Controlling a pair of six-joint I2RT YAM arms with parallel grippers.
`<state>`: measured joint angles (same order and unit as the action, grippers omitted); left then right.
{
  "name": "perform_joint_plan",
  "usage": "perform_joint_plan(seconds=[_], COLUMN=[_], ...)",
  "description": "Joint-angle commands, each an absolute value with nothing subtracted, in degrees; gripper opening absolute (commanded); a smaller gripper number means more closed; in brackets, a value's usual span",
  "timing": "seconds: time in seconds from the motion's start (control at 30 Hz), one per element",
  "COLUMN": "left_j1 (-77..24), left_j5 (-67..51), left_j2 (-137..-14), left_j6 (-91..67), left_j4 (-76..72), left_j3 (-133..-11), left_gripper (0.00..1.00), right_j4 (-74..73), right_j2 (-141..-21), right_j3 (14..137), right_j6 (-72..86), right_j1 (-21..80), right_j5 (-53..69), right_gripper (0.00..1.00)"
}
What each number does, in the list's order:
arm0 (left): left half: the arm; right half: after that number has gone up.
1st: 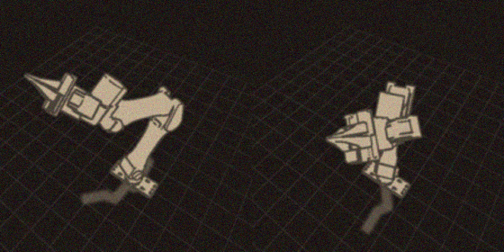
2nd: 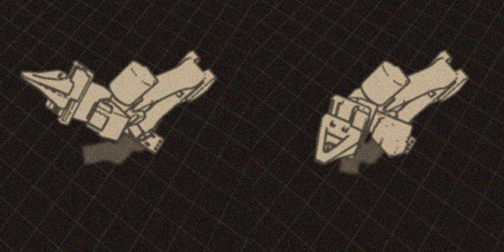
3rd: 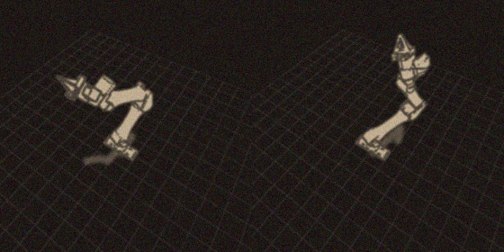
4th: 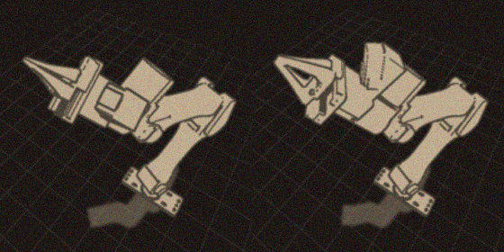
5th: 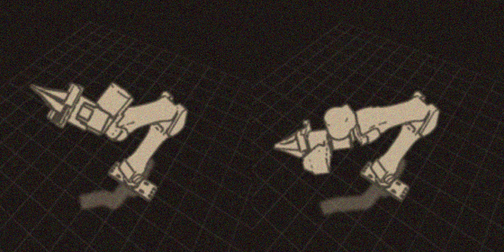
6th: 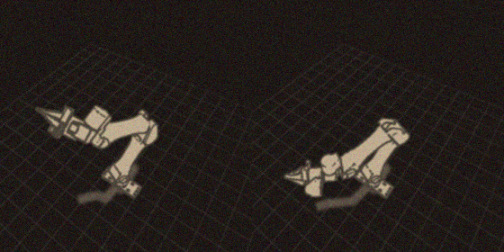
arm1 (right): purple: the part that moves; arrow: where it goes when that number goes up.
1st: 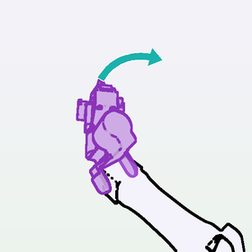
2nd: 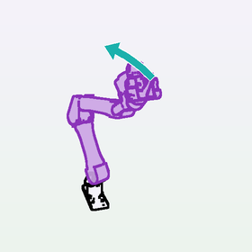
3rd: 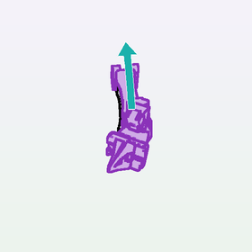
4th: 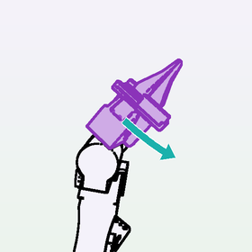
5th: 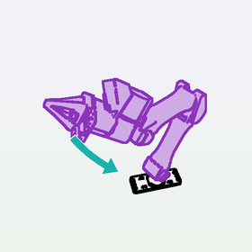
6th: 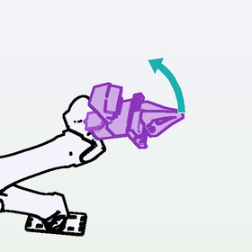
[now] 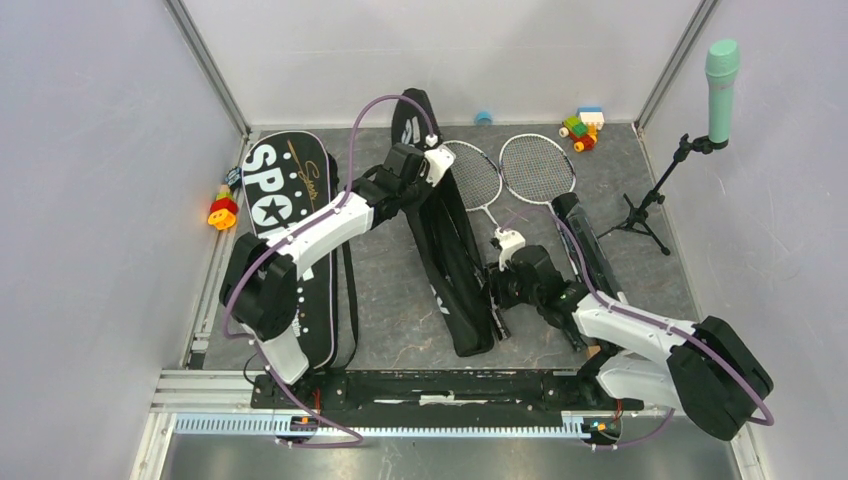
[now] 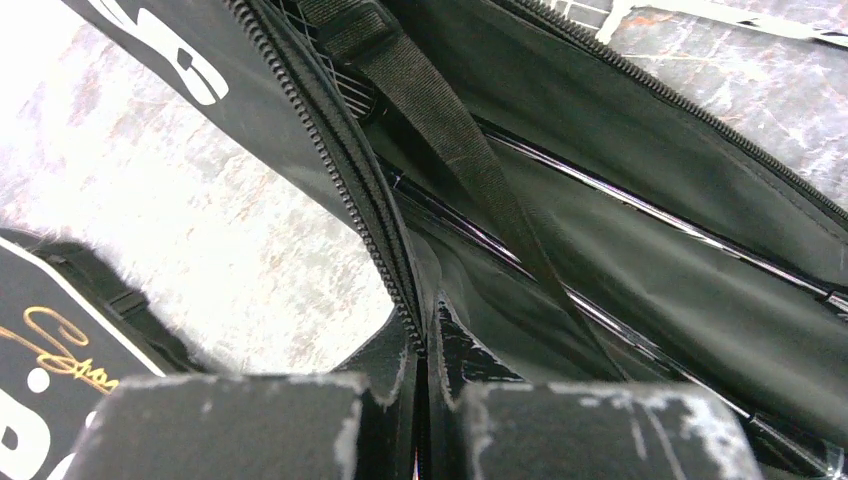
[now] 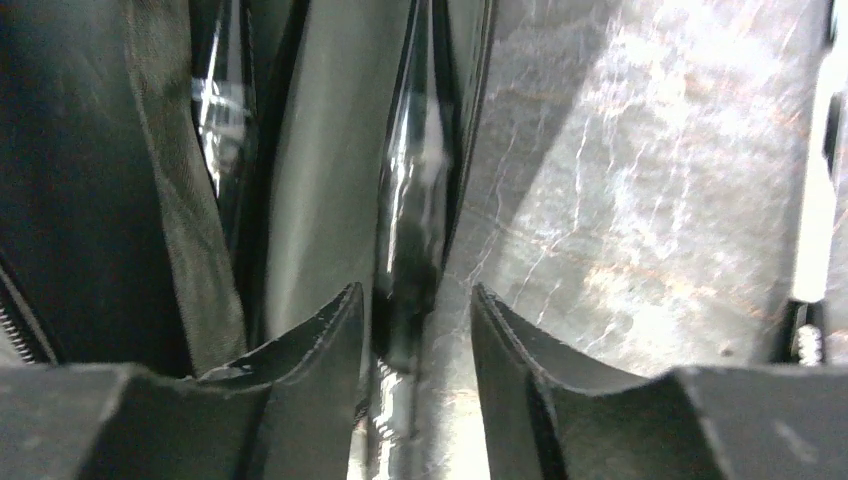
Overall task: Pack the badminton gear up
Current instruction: Adjust the shuttlecock in the racket bag.
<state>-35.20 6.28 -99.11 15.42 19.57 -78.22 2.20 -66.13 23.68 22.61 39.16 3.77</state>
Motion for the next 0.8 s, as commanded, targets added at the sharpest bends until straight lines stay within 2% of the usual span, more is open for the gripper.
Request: perform_joint_plan(seconds=[0.0, 0.07, 0.17, 0.33, 0.63, 0.77], left_j1=[-35.34, -35.38, -35.31, -35.24, -34.02, -32.76], left_j5=[-0.39, -2.63, -2.55, -3.95, -8.33, -12.22], left_j2=[-99.81, -100.64, -102.27, -103.77, -104.29, -103.54], left_j6=[16.16, 14.91, 11.97, 6.82, 2.03, -1.8], left_j4=[15.05, 13.16, 11.73, 10.13, 8.36, 5.8], left_j3=[-78.88, -77.24, -77.09, -77.19, -75.67, -74.06], left_gripper=[0.02, 0.02, 0.02, 0.02, 0.02, 0.02], right_j4=[0.21, 0.17, 0.12, 1.01, 0.32, 1.41], right_j2=[-64.32, -61.97, -58.99, -59.2, -68.66, -71.85], right_j3=[29.94, 31.25, 32.08, 31.64, 32.61, 32.69], right_j6=[13.87, 11.4, 8.34, 3.68, -2.64, -5.01], right_j1=[38.85, 38.89, 38.91, 40.85, 48.01, 48.36], right_j5=[2.9, 3.22, 5.5, 13.59, 18.61, 26.78], right_gripper=[0.52, 0.58, 0.63, 0.61, 0.6, 0.62])
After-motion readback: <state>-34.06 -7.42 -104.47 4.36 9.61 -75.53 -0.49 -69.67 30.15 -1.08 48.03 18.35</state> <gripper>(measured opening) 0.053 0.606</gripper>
